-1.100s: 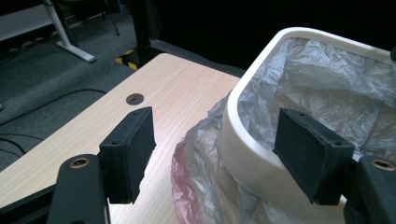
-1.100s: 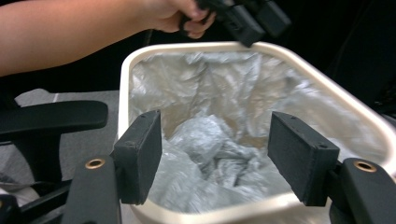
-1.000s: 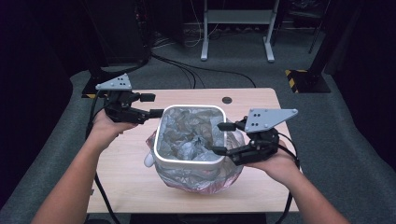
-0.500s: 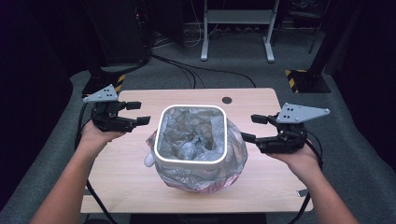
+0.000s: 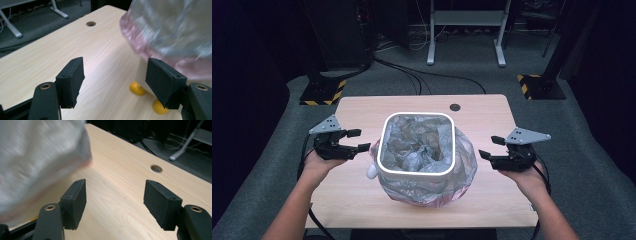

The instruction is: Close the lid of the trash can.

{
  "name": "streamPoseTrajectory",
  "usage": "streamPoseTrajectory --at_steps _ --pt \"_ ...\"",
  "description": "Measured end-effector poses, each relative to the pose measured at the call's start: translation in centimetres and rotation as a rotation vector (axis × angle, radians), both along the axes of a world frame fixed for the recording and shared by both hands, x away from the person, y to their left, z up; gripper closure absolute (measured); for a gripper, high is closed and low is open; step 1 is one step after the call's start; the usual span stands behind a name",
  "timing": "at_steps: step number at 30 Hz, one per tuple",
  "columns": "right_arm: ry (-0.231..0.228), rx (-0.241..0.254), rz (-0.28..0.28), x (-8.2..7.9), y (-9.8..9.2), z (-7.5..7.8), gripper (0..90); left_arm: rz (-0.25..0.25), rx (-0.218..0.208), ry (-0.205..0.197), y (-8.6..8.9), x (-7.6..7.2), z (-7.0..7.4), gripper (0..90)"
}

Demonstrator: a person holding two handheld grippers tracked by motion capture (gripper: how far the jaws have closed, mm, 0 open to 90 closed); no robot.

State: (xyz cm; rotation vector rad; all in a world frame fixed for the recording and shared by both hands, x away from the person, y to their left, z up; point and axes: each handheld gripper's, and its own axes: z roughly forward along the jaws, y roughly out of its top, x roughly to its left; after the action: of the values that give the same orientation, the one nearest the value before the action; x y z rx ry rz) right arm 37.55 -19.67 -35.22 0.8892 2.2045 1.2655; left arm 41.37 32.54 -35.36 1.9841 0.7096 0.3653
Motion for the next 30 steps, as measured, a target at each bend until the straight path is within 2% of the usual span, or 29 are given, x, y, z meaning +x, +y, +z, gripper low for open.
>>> streamPoseTrajectory --at_steps 2,5,13,19,24,30 --pt "0.007 -0.017 -0.024 0.1 -0.3 -1.0 34.0 0.008 -0.006 0.009 0.3 -0.1 -0.9 30.7" --pt "0.025 -0.016 -0.050 0.3 -0.8 -2.5 34.1 0.013 -0.004 0.022 0.7 -0.2 -2.2 31.7" --pt "0.064 0.005 -0.101 0.1 -1.9 -5.7 34.0 0.062 -0.007 0.058 1.5 -0.6 -6.0 32.4" --pt "0.087 0.017 -0.143 0.0 -2.6 -8.6 33.7 0.092 0.018 0.092 2.0 -1.0 -9.0 33.3" --pt "0.105 0.035 -0.194 0.0 -3.3 -10.9 33.6 0.109 0.021 0.124 2.2 -1.3 -11.0 32.7" --pt "0.128 -0.017 -0.239 0.2 -4.1 -13.3 31.7 0.132 0.071 0.170 2.3 -1.2 -13.3 31.7"
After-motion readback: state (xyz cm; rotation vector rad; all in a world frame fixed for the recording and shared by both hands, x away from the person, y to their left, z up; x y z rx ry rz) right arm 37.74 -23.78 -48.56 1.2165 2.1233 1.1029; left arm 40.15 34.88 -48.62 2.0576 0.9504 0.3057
